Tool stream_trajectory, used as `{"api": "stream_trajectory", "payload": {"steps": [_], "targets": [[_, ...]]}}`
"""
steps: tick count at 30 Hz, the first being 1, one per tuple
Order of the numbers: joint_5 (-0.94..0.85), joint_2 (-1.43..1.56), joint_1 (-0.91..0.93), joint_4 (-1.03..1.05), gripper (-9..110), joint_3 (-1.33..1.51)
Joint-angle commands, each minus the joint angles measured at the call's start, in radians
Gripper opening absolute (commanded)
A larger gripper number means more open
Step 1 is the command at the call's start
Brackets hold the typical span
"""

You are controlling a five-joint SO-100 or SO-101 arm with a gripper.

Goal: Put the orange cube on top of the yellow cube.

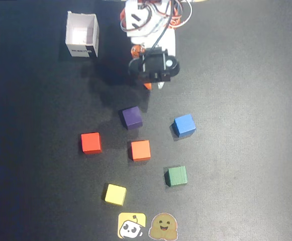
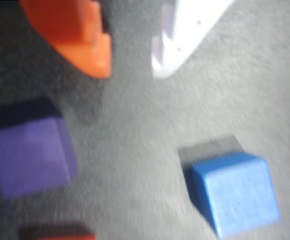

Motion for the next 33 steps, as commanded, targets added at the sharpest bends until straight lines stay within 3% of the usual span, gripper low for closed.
{"api": "stream_trajectory", "payload": {"steps": [1, 8, 33], "targets": [[0.011, -0.210, 0.005, -0.048, 6, -0.149], [0.025, -0.600, 0.020, -0.049, 10, -0.420], [0.058, -1.241, 0.048, -0.327, 18, -0.706]]}}
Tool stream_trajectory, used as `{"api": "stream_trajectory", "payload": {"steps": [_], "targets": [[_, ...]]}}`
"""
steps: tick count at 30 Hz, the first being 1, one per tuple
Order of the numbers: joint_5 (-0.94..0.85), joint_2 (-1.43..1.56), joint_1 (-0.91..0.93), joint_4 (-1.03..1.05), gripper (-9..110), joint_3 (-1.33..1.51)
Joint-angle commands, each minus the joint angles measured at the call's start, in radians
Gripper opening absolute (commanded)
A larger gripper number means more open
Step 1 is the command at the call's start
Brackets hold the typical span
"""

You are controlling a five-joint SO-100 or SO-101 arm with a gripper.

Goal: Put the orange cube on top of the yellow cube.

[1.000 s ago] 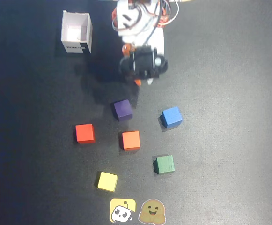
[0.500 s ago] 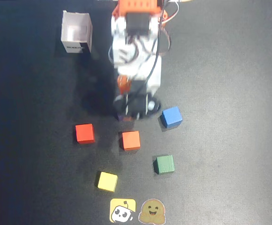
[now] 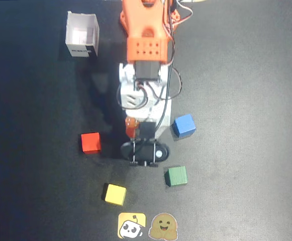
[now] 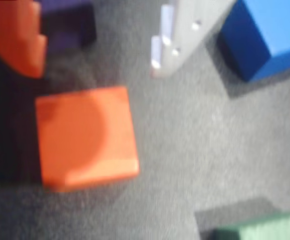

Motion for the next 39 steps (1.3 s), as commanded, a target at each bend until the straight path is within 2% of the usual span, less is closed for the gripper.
{"api": "stream_trajectory", "payload": {"steps": [1, 8, 25, 34, 39], "targets": [[0.011, -0.012, 0.000, -0.026, 20, -0.051], [0.032, -0.061, -0.012, -0.077, 24, -0.052], [0.040, -0.181, -0.009, -0.210, 23, -0.031], [0.037, -0.202, 0.002, -0.247, 17, -0.003], [0.034, -0.204, 0.011, -0.253, 9, 0.014]]}}
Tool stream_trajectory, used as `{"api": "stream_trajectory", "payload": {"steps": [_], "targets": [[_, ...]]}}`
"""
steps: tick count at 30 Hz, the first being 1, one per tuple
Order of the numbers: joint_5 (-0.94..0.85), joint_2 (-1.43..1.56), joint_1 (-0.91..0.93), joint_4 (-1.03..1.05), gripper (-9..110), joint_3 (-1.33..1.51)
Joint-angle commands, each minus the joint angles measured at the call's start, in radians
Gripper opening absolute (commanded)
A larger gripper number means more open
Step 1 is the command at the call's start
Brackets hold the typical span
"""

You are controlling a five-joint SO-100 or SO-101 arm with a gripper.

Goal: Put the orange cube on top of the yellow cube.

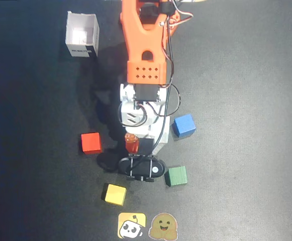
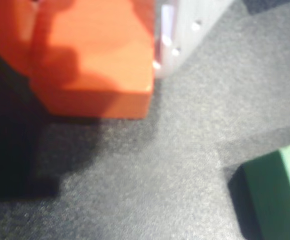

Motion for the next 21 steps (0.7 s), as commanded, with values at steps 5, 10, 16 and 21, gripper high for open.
{"api": "stream_trajectory", "payload": {"steps": [5, 10, 16, 21], "targets": [[0.002, 0.002, 0.009, -0.018, 6, 0.008], [0.003, 0.017, 0.011, 0.025, 6, -0.015], [0.005, 0.061, 0.046, 0.227, 6, -0.143], [0.008, 0.127, 0.101, 0.342, 6, -0.204]]}}
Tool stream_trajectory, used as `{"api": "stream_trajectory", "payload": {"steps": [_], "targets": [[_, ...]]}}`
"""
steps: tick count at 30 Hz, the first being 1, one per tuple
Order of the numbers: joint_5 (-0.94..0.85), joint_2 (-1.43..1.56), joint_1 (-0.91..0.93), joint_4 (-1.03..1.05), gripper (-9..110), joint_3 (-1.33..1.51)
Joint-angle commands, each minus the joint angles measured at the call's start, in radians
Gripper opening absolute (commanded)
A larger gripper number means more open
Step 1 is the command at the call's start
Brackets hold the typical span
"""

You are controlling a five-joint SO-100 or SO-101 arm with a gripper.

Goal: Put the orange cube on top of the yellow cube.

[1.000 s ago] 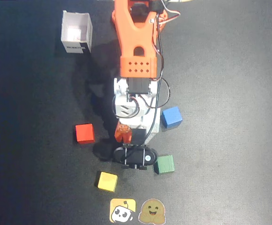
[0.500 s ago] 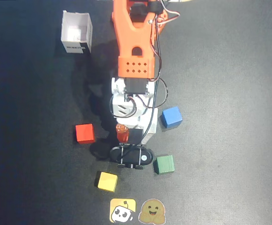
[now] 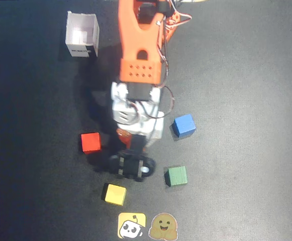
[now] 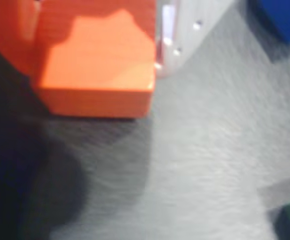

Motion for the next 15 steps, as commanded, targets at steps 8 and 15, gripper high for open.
{"api": "stream_trajectory", "payload": {"steps": [8, 15], "targets": [[0.009, 0.101, 0.078, 0.146, 6, -0.179], [0.009, -0.015, 0.104, 0.221, 6, -0.359]]}}
